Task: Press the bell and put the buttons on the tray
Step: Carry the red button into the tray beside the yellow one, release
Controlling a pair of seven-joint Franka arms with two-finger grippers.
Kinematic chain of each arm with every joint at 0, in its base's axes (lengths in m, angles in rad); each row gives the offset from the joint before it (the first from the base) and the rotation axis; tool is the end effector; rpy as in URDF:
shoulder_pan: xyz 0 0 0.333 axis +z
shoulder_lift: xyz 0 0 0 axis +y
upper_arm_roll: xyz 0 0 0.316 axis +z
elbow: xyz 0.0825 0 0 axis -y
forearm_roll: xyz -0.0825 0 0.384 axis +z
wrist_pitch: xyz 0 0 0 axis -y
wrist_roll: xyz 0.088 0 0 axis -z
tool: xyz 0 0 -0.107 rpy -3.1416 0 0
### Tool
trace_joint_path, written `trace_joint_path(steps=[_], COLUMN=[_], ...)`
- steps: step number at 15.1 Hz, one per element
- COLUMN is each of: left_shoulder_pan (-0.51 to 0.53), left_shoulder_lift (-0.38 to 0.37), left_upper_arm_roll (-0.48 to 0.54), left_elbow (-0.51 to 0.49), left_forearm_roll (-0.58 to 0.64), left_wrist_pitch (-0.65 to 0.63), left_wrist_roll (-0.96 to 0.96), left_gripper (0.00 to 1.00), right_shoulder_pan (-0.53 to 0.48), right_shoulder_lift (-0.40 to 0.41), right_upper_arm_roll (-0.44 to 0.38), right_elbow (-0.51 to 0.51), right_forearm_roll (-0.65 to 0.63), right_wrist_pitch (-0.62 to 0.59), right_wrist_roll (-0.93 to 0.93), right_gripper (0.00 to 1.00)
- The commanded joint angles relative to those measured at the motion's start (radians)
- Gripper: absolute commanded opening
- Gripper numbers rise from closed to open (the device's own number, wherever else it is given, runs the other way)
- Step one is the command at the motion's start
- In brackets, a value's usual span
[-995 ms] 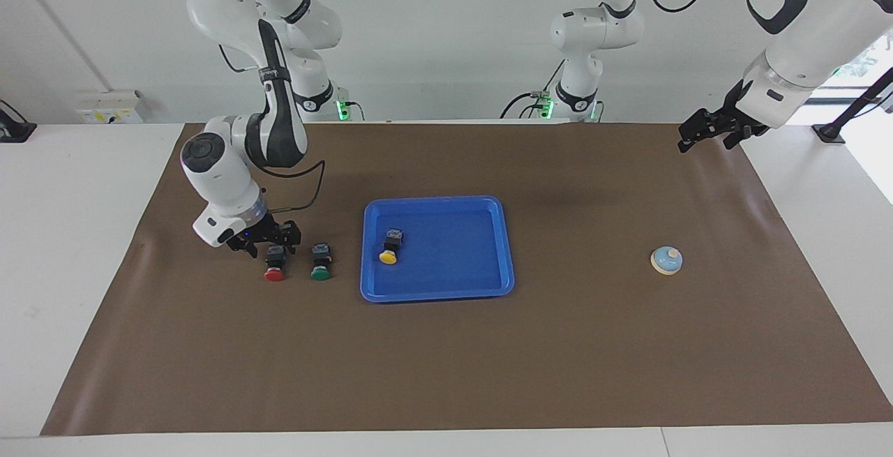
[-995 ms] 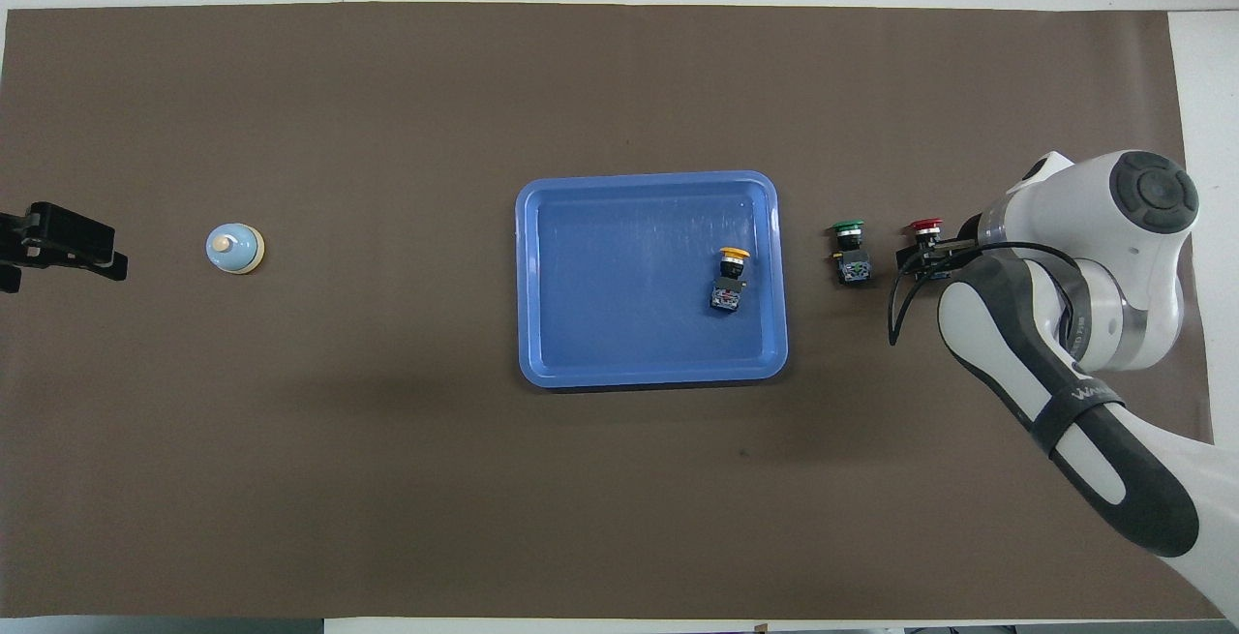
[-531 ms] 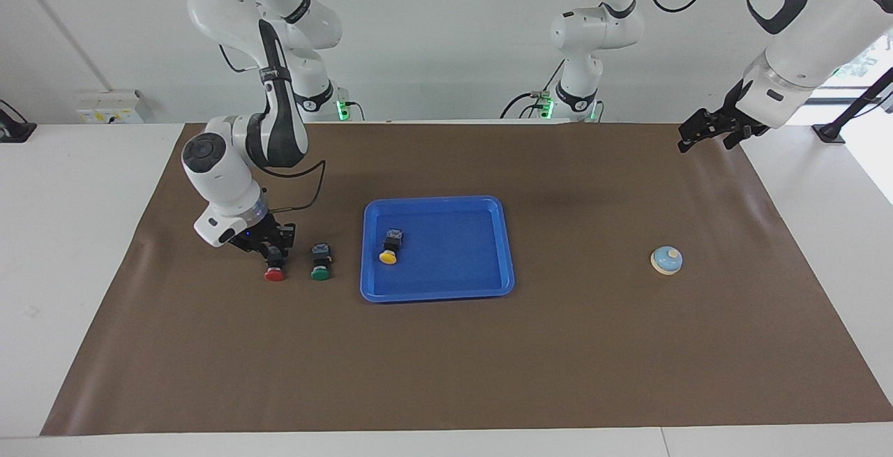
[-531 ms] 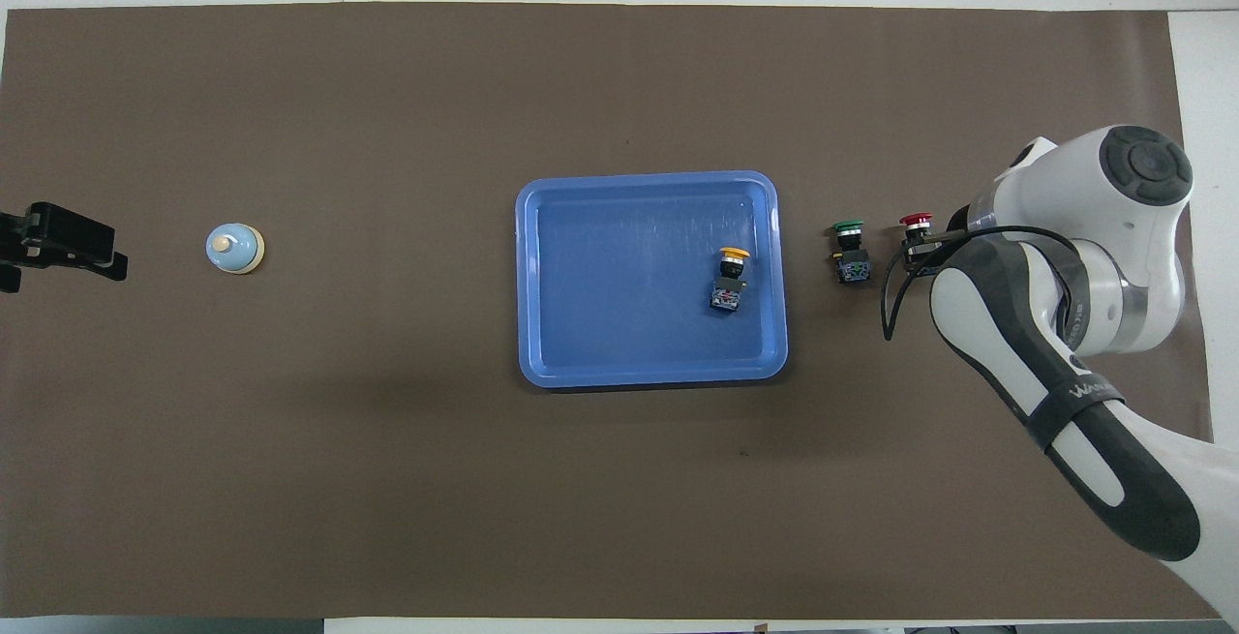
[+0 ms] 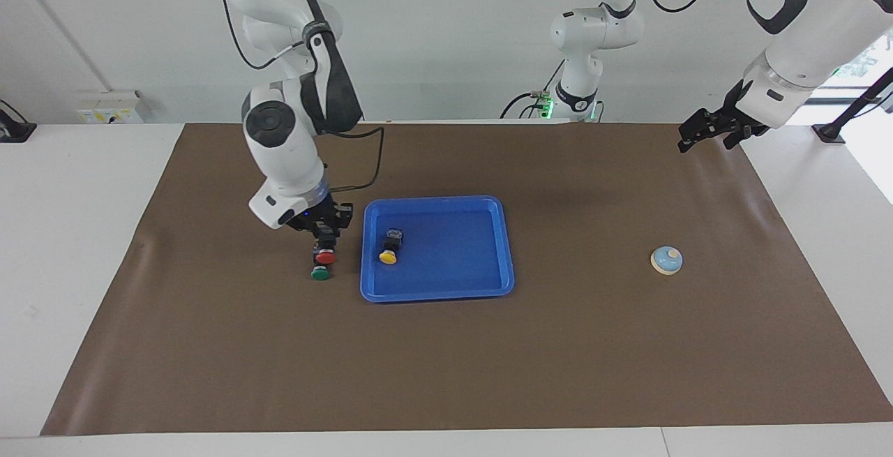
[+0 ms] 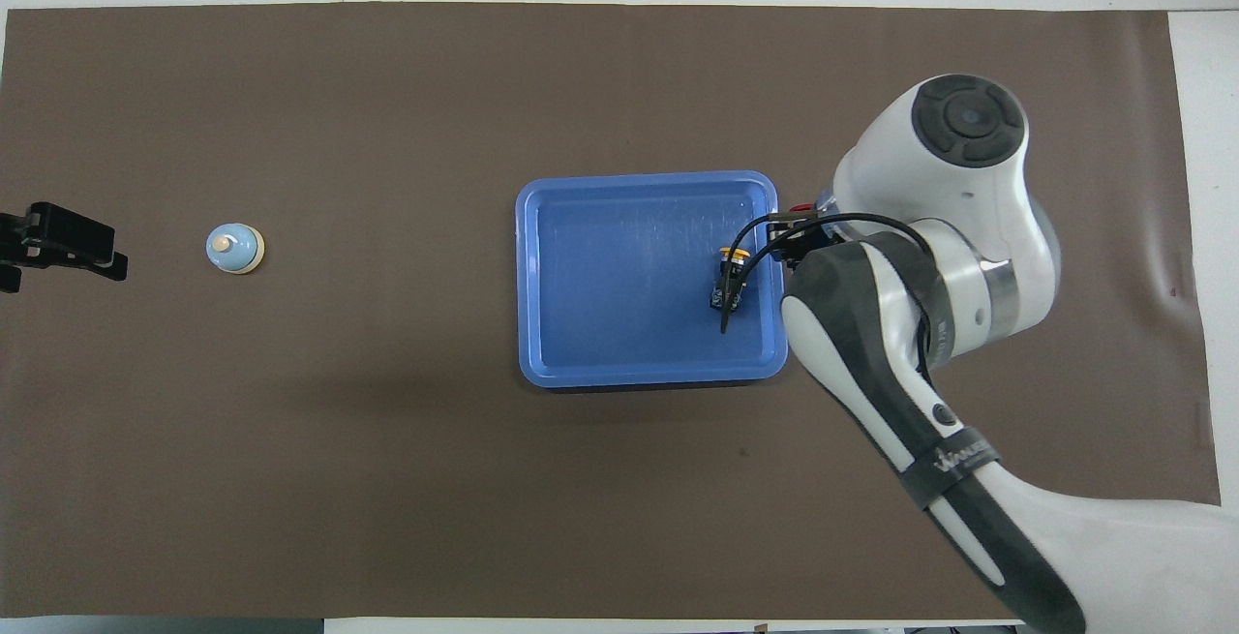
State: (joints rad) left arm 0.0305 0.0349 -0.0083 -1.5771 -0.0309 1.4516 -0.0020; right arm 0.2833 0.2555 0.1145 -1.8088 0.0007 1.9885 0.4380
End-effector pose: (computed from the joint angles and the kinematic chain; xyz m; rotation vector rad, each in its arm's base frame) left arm 0.5503 0.0087 0.5929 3.0986 0.0356 -0.2486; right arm 0.5699 0.2351 0.3962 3.1354 -0.0676 -0.1252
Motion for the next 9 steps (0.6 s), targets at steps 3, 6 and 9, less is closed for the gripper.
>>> trace_joint_path(steps=[3, 6, 9], left_shoulder_pan=[-0.004, -0.004, -0.004], left_shoulder_lift=[-0.027, -0.027, -0.027], left_upper_arm_roll=[0.007, 0.007, 0.007], left_elbow=[-0.029, -0.029, -0.029], left_forearm_roll=[-0.007, -0.007, -0.007], left_wrist_pitch=[0.009, 0.009, 0.009], left_wrist_roll=[-0.001, -0.001, -0.001], left_gripper=[1.00, 1.00, 1.00], right_shoulder_pan=[0.143, 0.185, 0.185], right_shoulder_lift=[0.126, 0.160, 0.157], right_upper_arm_roll=[-0.004, -0.004, -0.004], right_elbow=[0.117, 0.080, 0.051], right_forearm_roll=[0.010, -0.001, -0.001], right_wrist_pitch=[0.019, 0.098, 0.136], right_wrist_roll=[0.235, 0.292, 0.292], right_gripper=[0.00, 0.00, 0.16])
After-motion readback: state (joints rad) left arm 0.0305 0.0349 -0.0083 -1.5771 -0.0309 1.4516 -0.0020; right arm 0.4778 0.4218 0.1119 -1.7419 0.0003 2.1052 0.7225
